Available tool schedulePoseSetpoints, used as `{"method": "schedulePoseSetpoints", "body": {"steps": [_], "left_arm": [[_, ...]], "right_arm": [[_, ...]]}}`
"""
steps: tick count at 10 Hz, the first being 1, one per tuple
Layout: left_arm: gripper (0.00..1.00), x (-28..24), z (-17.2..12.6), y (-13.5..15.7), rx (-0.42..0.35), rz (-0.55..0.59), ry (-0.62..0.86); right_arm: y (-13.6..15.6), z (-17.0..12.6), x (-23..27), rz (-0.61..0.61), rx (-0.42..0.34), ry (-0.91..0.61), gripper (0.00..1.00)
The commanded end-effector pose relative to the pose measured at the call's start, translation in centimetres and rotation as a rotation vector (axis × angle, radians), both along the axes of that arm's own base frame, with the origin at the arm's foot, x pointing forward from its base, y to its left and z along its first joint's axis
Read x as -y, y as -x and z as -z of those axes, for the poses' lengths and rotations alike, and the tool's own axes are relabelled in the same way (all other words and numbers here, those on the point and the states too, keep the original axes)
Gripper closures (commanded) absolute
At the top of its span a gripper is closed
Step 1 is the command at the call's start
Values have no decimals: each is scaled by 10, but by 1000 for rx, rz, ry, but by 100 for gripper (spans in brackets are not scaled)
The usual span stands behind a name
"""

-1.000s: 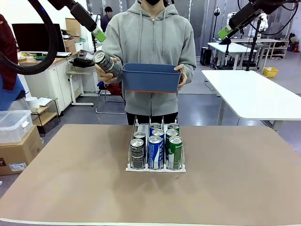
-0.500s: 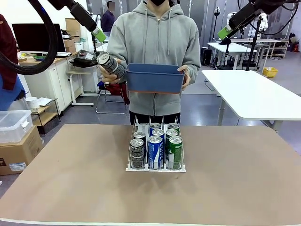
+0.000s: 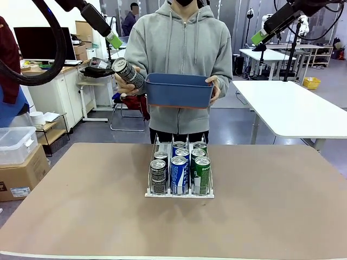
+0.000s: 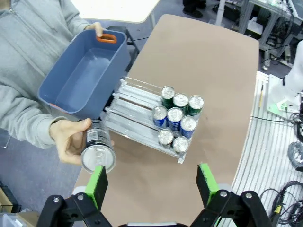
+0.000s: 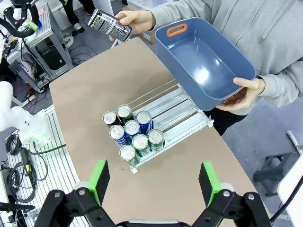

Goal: Fill the beverage cans into the dispenser.
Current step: Pick up the Pepsi coke handed by the human.

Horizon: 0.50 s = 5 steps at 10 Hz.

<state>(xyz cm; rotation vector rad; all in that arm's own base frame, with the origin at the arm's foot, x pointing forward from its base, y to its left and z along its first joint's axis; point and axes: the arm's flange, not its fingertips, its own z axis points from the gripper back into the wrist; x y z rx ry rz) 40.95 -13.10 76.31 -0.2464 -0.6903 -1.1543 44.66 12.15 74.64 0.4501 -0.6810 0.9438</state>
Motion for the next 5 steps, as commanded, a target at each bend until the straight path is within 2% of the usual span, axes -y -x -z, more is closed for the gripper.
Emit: {"method": "schedulePoseSetpoints", "body": {"steps": [1, 3, 5], "left_arm": [[0, 3, 13, -9, 109, -63, -83], [0, 0, 19, -22, 159, -88, -88], [0, -1, 30, -31, 142, -159, -65]], "right_arm": [[-2, -1, 1, -2, -1, -1, 0], [-2, -1, 1, -2, -1, -1, 0], [-2, -1, 1, -2, -1, -1, 0]]}}
